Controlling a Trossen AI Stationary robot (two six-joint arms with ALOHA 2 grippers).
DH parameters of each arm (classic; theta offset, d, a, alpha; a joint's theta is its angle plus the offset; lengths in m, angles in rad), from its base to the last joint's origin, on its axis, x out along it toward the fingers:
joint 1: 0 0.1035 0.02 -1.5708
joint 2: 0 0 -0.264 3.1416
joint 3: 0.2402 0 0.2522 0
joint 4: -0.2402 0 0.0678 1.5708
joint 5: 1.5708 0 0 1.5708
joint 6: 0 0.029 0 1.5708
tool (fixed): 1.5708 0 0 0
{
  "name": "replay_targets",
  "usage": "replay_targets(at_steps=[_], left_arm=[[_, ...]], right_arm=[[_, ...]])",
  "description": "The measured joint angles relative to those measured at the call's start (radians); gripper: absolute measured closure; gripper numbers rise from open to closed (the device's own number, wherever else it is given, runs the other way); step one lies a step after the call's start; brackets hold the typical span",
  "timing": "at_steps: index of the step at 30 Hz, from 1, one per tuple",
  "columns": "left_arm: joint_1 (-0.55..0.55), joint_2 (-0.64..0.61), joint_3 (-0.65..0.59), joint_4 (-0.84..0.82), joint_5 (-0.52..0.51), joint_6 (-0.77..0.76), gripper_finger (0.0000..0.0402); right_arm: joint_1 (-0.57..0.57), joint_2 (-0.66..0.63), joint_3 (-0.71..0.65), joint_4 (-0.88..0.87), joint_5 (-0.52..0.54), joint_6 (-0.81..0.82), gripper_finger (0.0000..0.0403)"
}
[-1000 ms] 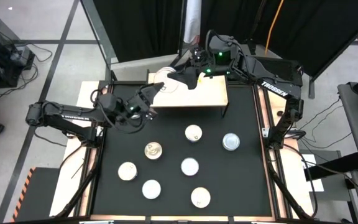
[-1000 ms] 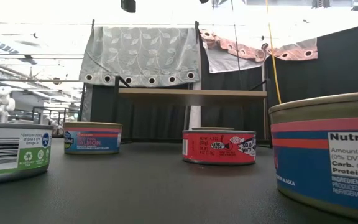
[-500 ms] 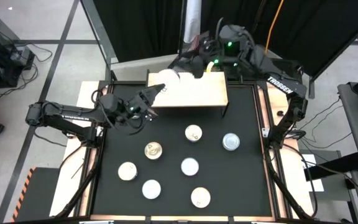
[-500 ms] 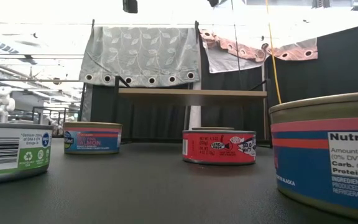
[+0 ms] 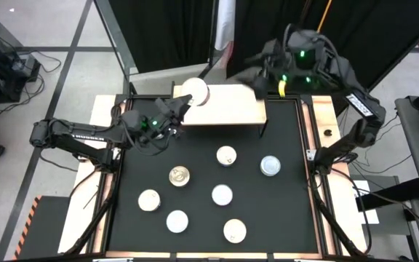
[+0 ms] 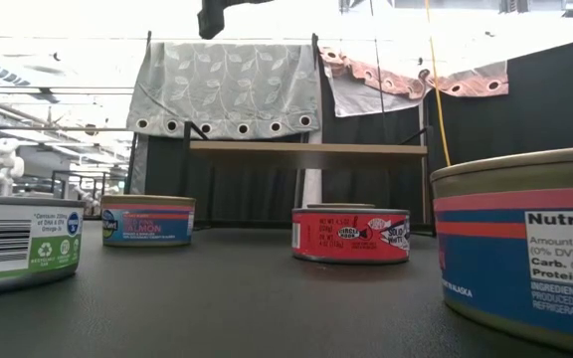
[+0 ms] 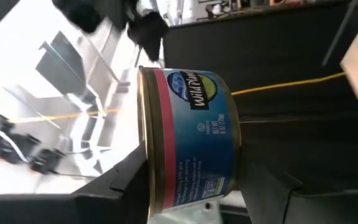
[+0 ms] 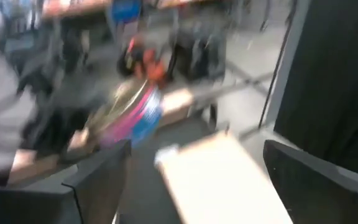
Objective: Stack canned seafood by type on shelf
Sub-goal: Put the blue pink tuna can on the shelf
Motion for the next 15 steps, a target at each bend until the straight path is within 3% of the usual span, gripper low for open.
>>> replay_targets(at_steps=[7, 10, 15], left_arm=[[-0.001, 0.0, 0.0, -0.056, -0.023, -0.108, 0.0206], [-0.001, 0.0, 0.0, -0.062, -0.051, -0.111, 0.0206], [-0.004, 0.0, 0.0, -0.105, -0.071, -0.133, 0.0206]], right_arm=[[0.238, -0.007, -0.026, -0.239, 0.156, -0.005, 0.0081], [0.352, -0.039, -0.143, -0.206, 0.23, 0.02, 0.0094], [0.508, -0.162, -0.499, 0.073, 0.334, 0.063, 0.0116]])
